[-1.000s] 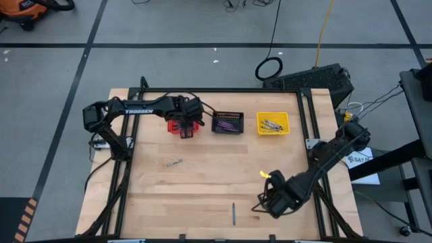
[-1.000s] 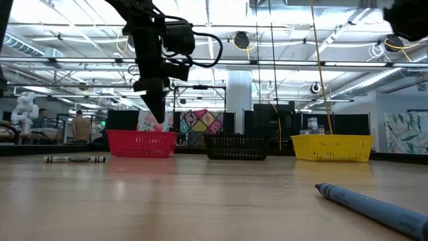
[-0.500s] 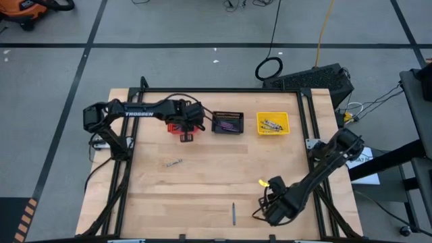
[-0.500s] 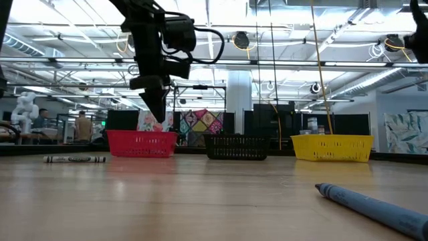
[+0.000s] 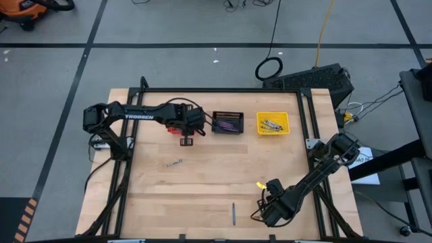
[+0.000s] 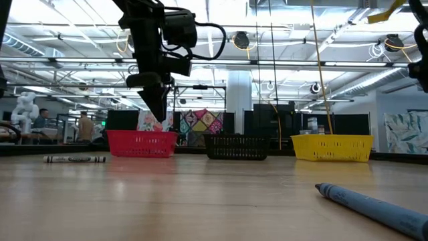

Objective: Sort crayons
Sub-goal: Put the black crayon into the yellow bin

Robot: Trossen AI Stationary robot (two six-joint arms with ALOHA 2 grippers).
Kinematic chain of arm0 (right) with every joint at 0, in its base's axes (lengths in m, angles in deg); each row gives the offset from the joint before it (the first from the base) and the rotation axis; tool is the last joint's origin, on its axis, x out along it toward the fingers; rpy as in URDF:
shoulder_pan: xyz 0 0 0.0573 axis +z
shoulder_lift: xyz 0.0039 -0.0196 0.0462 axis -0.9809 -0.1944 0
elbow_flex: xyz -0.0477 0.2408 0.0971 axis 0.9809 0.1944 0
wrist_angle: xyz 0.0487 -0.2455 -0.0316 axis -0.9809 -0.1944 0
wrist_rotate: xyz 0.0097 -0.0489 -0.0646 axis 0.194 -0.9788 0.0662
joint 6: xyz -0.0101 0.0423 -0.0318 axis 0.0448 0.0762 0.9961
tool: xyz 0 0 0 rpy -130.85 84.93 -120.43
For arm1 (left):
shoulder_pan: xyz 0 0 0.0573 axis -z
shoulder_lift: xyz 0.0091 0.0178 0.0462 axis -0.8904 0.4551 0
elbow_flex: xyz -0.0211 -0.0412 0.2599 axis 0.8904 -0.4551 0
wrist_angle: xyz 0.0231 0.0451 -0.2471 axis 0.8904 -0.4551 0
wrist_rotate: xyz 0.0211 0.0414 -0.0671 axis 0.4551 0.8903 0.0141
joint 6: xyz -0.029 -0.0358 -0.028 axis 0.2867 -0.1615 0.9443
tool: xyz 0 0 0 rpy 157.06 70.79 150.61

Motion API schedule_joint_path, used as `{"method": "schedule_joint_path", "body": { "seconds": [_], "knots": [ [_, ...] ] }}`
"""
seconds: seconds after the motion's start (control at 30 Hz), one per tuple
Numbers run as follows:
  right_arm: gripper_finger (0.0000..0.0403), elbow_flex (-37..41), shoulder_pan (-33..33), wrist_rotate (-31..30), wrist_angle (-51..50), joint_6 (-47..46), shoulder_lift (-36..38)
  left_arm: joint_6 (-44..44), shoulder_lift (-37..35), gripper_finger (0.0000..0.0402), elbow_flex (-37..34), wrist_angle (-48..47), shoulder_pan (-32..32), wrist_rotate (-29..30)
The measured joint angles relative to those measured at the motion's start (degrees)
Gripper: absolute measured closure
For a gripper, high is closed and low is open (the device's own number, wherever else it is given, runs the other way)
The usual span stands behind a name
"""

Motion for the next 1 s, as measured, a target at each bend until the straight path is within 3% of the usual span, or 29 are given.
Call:
{"method": "schedule_joint_path", "body": {
  "seconds": [0.3,0.57,0.9,1.0],
  "knots": [
    [0.0285,7.7,0.0,0.9,8.4,1.4,0.5,0.0,0.0,0.0309,0.0,0.0,1.6,0.0],
    [0.0391,8.8,-0.3,2.4,8.0,3.7,0.5,0.0,0.0,0.0309,0.0,0.0,2.6,0.0],
    [0.04,9.3,-0.6,1.1,5.4,5.0,5.7,0.0,0.0,0.0309,0.0,0.0,4.1,-0.2],
    [0.0401,10.0,-0.7,-2.4,-2.5,4.7,9.9,0.0,0.0,0.0309,0.0,0.1,4.5,-0.5]
  ]
}}
